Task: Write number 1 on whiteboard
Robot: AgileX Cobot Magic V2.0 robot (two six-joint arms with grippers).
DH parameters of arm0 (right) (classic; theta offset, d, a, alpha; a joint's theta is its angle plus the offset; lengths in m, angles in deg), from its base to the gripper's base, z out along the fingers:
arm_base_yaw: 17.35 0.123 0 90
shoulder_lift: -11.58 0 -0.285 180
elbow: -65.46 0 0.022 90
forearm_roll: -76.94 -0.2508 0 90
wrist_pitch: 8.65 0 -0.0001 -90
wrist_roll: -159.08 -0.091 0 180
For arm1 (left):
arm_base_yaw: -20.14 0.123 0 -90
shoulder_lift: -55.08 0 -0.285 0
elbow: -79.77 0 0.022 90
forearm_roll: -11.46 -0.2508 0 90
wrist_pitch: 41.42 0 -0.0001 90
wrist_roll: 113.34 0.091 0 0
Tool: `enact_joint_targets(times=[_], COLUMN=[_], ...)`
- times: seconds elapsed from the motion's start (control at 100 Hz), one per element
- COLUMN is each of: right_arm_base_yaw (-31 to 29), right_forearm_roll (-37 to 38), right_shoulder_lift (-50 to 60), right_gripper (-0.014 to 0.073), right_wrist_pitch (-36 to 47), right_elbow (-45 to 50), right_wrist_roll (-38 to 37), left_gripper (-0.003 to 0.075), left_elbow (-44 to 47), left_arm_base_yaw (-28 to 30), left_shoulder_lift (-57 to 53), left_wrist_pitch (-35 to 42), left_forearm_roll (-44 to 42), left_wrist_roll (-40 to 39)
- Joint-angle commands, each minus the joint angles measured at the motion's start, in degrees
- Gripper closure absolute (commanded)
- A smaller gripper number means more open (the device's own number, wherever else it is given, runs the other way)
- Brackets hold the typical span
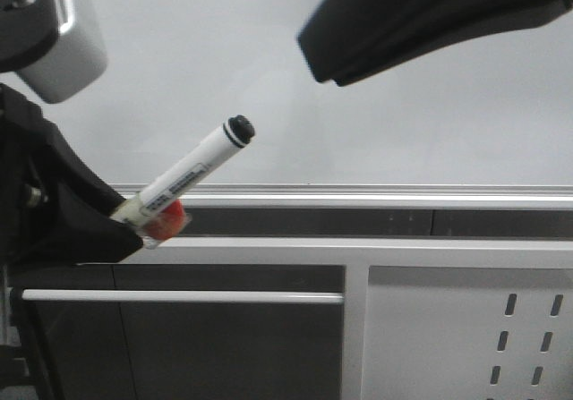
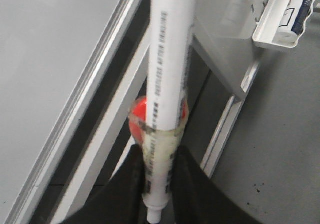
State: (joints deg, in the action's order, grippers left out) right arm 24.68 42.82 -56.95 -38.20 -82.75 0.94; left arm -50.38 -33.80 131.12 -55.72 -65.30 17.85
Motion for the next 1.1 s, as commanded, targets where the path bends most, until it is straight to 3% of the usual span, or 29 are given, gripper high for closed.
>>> enact_joint_targets(times=[0.0, 0.13, 1.09], right_arm_base_yaw=[1.1, 1.4, 1.7], right_forearm_roll=[-1.5, -1.5, -2.3], right_shoulder_lift=[0.6, 0.6, -6.1], right_gripper=[0.0379, 0.0274, 0.028], right_wrist_pitch=[5.4, 7.5, 12.0], right_elbow=[-1.7, -1.7, -2.2], right_wrist_roll=[0.7, 0.7, 0.7], left_gripper=[0.0739, 0.0739, 0.0739], left_elbow=[-2.5, -3.5, -8.2], left_arm_base_yaw=[-0.4, -0.4, -0.4], left_shoulder_lift=[-0.5, -0.5, -0.1], left_wrist_pitch=[0.3, 0.6, 9.1], left_forearm_roll=[0.0, -1.2, -6.8], left_wrist_roll=[-3.5, -4.2, -4.2])
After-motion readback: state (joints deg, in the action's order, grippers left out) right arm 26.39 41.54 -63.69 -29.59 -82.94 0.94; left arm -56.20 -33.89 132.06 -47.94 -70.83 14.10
